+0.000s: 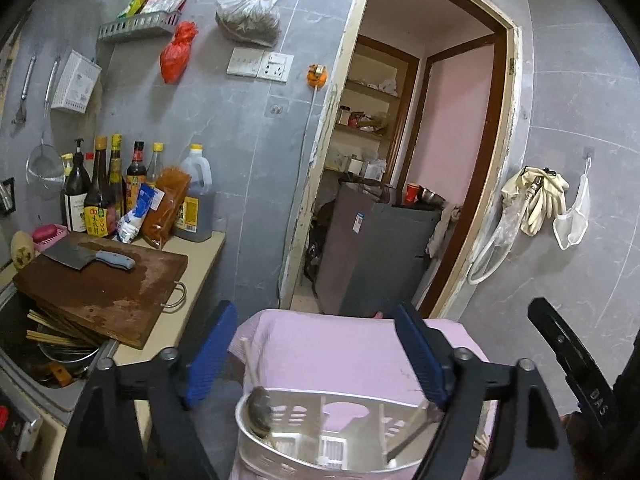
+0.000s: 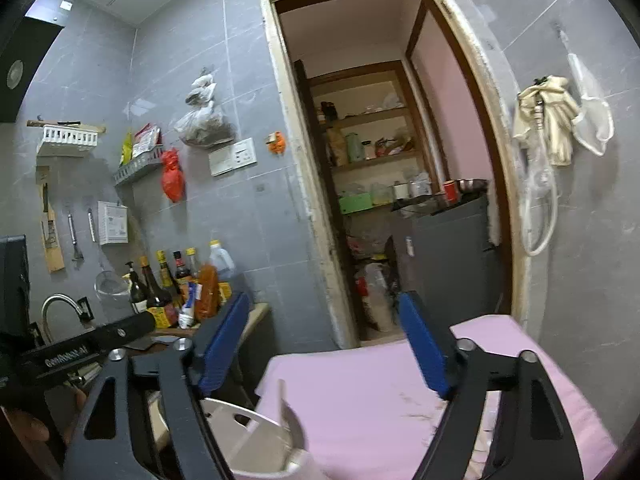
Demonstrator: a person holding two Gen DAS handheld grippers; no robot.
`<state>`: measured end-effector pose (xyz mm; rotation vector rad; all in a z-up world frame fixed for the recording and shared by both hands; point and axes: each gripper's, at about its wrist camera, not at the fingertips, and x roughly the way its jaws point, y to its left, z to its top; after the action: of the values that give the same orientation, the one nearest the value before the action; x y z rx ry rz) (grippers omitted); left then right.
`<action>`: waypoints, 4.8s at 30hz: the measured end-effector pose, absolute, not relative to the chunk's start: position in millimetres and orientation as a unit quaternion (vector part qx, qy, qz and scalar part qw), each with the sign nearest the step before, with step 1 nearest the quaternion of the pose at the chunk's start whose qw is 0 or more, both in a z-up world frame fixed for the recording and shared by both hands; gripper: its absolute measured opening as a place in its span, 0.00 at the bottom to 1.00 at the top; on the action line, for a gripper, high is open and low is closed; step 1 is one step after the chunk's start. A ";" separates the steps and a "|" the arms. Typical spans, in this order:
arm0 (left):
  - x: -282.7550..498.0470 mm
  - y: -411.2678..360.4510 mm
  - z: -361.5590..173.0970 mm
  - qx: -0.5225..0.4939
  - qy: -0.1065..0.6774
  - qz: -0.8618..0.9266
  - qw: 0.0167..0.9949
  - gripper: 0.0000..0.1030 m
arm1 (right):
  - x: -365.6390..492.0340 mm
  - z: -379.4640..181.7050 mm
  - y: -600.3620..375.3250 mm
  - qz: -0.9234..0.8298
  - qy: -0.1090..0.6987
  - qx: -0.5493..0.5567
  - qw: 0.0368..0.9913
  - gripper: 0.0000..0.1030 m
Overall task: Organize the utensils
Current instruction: 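Drop the chopstick into the caddy by opening the left gripper, then lower the left gripper onto a wooden chopstick while the right gripper lowers onto silver tongs, then close both grippers and lift the chopstick and the tongs off the cloth, then carry the chopstick and the tongs over the white caddy with both grippers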
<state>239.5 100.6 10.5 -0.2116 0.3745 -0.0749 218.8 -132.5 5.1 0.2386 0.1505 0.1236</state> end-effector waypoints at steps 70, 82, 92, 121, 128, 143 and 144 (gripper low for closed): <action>306.3 -137.8 -174.1 -0.074 0.439 -0.121 0.887 0.51 | 232.9 -178.6 -266.1 0.062 0.421 -0.029 0.905 0.31; 331.7 -155.0 -180.1 -0.084 0.472 -0.149 0.865 0.36 | 272.3 -177.3 -294.0 0.076 0.410 0.037 0.908 0.23; 351.2 -154.0 -181.6 -0.100 0.501 -0.114 0.852 0.16 | 293.9 -174.3 -305.3 0.087 0.395 0.071 0.912 0.22; 258.5 -97.4 -49.7 -0.126 0.349 -0.148 0.917 0.05 | 204.4 -51.2 -285.0 0.078 0.225 0.081 0.968 0.21; 246.6 -46.3 3.5 -0.157 0.277 -0.134 0.938 0.05 | 200.0 2.6 -245.1 0.104 0.189 0.072 0.974 0.21; 263.3 99.4 50.7 -0.195 0.168 -0.011 0.966 0.05 | 228.4 61.4 -125.0 0.223 0.119 0.078 0.964 0.21; 266.3 108.3 48.4 -0.198 0.164 -0.003 0.967 0.05 | 230.9 58.5 -118.4 0.225 0.122 0.076 0.964 0.21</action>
<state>266.3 108.3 48.4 -0.3996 0.3310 -0.0062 230.9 -118.4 58.5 0.1547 0.2476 0.4549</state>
